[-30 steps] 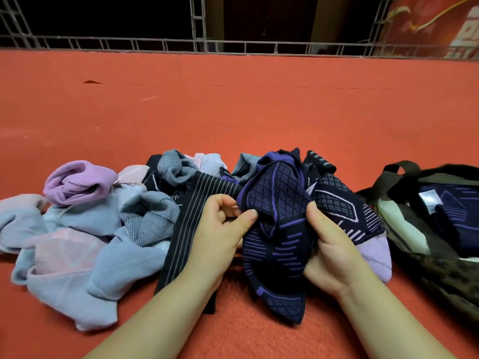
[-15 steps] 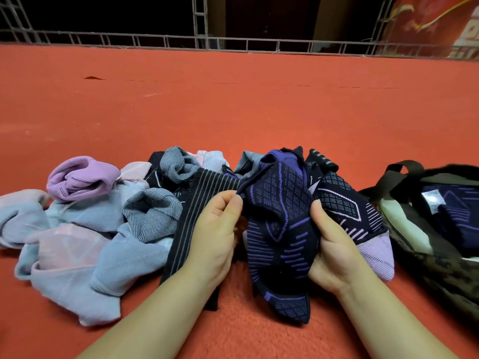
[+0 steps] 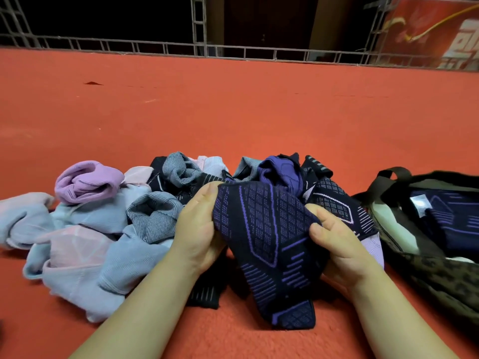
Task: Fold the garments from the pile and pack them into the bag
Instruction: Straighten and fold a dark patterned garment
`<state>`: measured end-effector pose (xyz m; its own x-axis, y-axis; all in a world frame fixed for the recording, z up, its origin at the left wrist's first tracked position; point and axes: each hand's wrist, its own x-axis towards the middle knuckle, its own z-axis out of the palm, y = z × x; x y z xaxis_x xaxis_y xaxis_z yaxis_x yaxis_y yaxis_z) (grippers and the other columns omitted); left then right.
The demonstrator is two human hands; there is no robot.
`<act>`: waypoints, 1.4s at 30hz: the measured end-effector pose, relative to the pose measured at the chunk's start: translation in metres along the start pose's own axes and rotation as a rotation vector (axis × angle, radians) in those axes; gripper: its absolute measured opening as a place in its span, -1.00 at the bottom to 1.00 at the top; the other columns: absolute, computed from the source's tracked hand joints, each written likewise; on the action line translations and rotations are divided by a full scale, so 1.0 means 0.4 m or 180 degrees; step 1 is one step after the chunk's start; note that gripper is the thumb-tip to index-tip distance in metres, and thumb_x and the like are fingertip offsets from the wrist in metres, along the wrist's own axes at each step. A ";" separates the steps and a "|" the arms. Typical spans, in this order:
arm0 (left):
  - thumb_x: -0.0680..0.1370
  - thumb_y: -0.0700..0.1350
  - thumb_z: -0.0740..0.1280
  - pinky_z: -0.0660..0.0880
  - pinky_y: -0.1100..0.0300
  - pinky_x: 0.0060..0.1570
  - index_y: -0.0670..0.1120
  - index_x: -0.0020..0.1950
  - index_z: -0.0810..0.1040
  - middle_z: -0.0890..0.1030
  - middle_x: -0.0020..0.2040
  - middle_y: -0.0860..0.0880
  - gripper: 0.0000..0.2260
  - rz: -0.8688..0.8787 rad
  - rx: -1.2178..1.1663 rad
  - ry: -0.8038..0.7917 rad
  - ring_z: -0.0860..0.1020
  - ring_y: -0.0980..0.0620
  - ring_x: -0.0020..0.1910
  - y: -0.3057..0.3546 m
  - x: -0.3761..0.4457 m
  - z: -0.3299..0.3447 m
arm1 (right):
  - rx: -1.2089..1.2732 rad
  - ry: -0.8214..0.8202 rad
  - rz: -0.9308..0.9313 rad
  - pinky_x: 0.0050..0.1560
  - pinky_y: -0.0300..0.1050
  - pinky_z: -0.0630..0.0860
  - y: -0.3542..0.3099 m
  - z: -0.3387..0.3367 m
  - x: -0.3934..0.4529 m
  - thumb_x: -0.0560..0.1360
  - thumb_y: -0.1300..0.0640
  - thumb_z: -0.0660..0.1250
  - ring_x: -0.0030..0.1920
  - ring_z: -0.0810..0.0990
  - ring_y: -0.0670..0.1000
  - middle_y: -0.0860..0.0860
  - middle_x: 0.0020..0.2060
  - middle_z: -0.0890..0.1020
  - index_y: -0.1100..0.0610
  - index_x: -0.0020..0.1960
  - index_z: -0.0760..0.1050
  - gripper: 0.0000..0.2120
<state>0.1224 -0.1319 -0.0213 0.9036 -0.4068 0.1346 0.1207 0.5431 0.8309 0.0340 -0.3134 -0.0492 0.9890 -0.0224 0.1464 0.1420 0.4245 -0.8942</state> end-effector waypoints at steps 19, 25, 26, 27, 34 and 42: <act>0.22 0.32 0.49 0.29 0.35 -0.50 0.02 -0.35 0.50 0.38 -0.45 0.06 -0.60 0.0605 0.1390 -0.1890 0.33 0.16 -0.50 0.320 -0.049 0.104 | -0.1994 -0.0725 -0.0642 -0.07 0.04 0.29 -0.338 0.214 -0.057 0.31 -0.18 0.49 -0.15 0.37 0.12 0.13 -0.20 0.41 0.14 -0.33 0.43 -0.57; 0.19 0.04 0.54 0.31 0.36 -0.50 0.03 -0.42 0.53 0.43 -0.46 0.03 -0.79 0.0318 0.1736 -0.2202 0.38 0.15 -0.50 0.363 -0.102 0.086 | -0.1236 -0.1267 -0.0568 -0.24 -0.19 0.46 -0.369 0.297 -0.111 0.39 -0.11 0.45 -0.32 0.50 0.01 0.01 -0.33 0.57 0.11 -0.27 0.57 -0.71; 0.20 -0.01 0.50 0.32 0.34 -0.46 0.02 -0.42 0.53 0.43 -0.43 -0.01 -0.83 0.0309 0.1741 -0.2230 0.38 0.11 -0.47 0.370 -0.105 0.083 | -0.1273 -0.1306 -0.0434 -0.26 -0.22 0.47 -0.373 0.304 -0.119 0.40 -0.11 0.43 -0.35 0.52 -0.04 -0.01 -0.36 0.57 0.09 -0.27 0.57 -0.73; 0.19 -0.02 0.53 0.36 0.30 -0.37 0.01 -0.41 0.54 0.45 -0.40 -0.02 -0.82 0.0300 0.1682 -0.2313 0.40 0.07 -0.42 0.377 -0.108 0.078 | -0.1503 -0.1286 -0.0337 -0.27 -0.25 0.46 -0.380 0.306 -0.125 0.42 -0.10 0.42 -0.35 0.51 -0.07 -0.03 -0.36 0.57 0.07 -0.26 0.57 -0.75; 0.27 -0.06 0.41 0.34 0.33 -0.38 0.02 -0.40 0.54 0.44 -0.38 0.04 -0.92 0.0346 0.1708 -0.2232 0.38 0.11 -0.40 0.402 -0.118 0.095 | -0.2971 -0.1047 -0.0235 -0.16 -0.23 0.43 -0.426 0.312 -0.113 0.38 0.03 0.39 -0.25 0.48 -0.04 -0.01 -0.25 0.54 -0.01 -0.41 0.47 -0.79; 0.44 -0.10 0.46 0.38 0.16 -0.25 -0.03 -0.28 0.40 0.50 -0.28 0.01 -0.75 0.1358 0.3926 -0.1072 0.39 0.08 -0.34 0.438 0.026 0.207 | -0.3947 0.0938 -0.0999 -0.31 -0.13 0.33 -0.505 0.278 0.002 0.45 0.11 0.44 -0.41 0.39 -0.05 0.01 -0.42 0.47 0.11 -0.30 0.41 -0.75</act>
<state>0.1189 -0.1020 0.1704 0.6119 -0.6291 0.4794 -0.7489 -0.2659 0.6070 0.0015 -0.2985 0.1786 0.8566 -0.2299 0.4619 0.1542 -0.7403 -0.6544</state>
